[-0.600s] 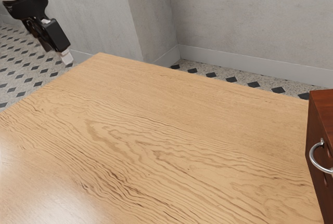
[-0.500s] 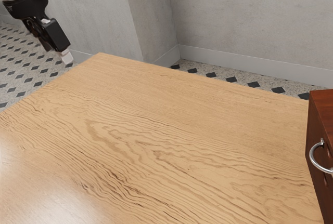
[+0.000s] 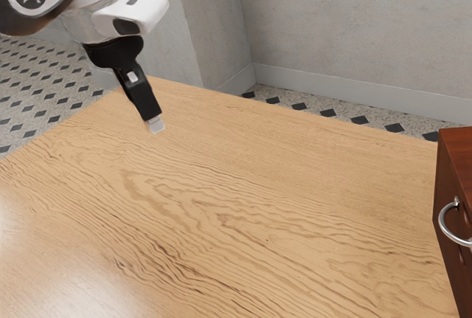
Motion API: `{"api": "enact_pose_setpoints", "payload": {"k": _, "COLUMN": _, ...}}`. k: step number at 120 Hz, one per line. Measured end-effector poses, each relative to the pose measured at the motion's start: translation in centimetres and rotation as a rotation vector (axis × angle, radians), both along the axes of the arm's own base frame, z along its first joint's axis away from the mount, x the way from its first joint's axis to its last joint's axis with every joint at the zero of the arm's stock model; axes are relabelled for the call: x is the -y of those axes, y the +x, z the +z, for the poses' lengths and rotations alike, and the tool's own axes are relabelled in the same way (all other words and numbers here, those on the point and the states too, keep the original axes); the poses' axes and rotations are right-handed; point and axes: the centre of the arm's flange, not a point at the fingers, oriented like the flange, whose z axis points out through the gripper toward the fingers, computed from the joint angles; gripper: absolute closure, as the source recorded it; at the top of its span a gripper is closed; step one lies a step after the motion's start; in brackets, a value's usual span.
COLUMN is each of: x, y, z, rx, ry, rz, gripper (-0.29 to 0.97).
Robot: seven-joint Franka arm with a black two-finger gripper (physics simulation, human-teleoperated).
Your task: Pull the drawer handle with one arm to open the drawer
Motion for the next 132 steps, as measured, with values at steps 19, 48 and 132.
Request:
{"api": "enact_pose_setpoints", "payload": {"k": 19, "x": 5.7, "y": 0.8, "z": -3.5, "rx": 0.008, "ry": 0.049, "rz": -0.16, "gripper": 0.0}}
{"api": "enact_pose_setpoints", "payload": {"k": 48, "x": 6.6, "y": 1.0, "z": -7.5, "rx": 0.059, "ry": 0.087, "rz": -0.297, "gripper": 0.0}}
{"api": "enact_pose_setpoints", "payload": {"k": 132, "x": 16.9, "y": -1.2, "z": -10.8, "rx": 0.072, "ry": 0.079, "rz": -0.995, "gripper": 0.0}}
